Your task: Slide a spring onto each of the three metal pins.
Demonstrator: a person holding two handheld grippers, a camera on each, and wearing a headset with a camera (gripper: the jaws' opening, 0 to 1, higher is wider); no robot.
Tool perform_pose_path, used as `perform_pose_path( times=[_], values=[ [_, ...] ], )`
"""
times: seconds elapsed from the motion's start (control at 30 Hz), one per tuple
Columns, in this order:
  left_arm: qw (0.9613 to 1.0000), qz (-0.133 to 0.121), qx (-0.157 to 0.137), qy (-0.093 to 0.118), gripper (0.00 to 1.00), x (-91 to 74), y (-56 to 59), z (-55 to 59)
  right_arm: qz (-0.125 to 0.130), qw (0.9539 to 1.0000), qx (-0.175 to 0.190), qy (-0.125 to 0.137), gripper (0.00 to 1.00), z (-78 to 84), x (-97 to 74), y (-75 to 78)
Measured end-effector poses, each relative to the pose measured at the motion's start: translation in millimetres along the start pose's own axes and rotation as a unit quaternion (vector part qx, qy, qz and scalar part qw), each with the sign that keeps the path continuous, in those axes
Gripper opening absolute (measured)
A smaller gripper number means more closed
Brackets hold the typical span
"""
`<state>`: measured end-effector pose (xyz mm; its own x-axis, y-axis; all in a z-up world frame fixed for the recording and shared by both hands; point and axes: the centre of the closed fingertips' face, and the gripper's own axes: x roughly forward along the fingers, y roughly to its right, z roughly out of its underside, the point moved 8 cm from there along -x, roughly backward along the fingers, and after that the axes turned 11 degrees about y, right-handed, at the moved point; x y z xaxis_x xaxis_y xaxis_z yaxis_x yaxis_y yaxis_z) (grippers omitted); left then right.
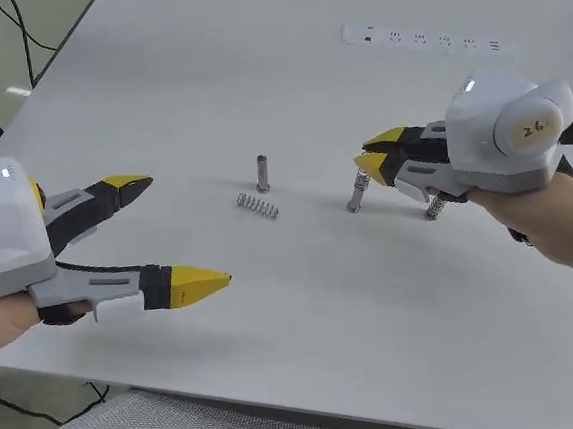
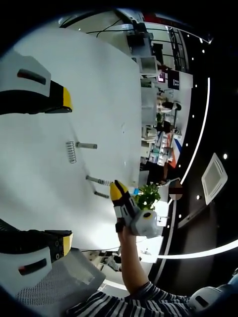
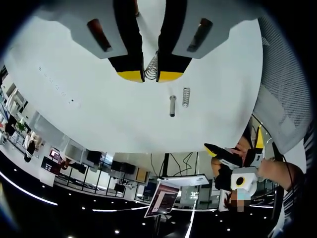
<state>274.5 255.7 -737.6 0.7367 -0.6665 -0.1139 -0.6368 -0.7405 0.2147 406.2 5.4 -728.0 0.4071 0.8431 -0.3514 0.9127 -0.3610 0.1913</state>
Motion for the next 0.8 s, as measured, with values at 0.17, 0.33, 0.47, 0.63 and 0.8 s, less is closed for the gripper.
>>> perform_pose_path(
  times=[0.17, 0.33, 0.47, 0.63, 0.8],
  values=[
    [1.0000, 0.000, -0.001, -0.002, 0.97, -1.1, 0.1, 1.0, -0.003, 0.9999, 0.000, -0.013, 0.11, 7.7, 4.1, -2.0],
    [1.0000, -0.001, -0.001, -0.002, 0.97, -1.7, -0.2, 1.1, -0.006, 0.9997, 0.005, -0.023, 0.11, 14.5, 7.5, -3.7],
    [1.0000, -0.002, -0.002, -0.002, 0.97, -1.7, 0.2, 1.2, -0.006, 0.9996, 0.005, -0.028, 0.11, 18.1, 7.9, -4.9],
    [1.0000, -0.003, -0.003, -0.002, 0.97, -2.5, 0.3, 1.4, -0.007, 0.9992, 0.001, -0.040, 0.12, 23.7, 8.6, -6.2],
    [1.0000, -0.003, -0.002, -0.002, 0.97, -2.8, 0.0, 0.1, -0.008, 0.9989, 0.004, -0.047, 0.12, 29.3, 8.2, -7.3]
  ],
)
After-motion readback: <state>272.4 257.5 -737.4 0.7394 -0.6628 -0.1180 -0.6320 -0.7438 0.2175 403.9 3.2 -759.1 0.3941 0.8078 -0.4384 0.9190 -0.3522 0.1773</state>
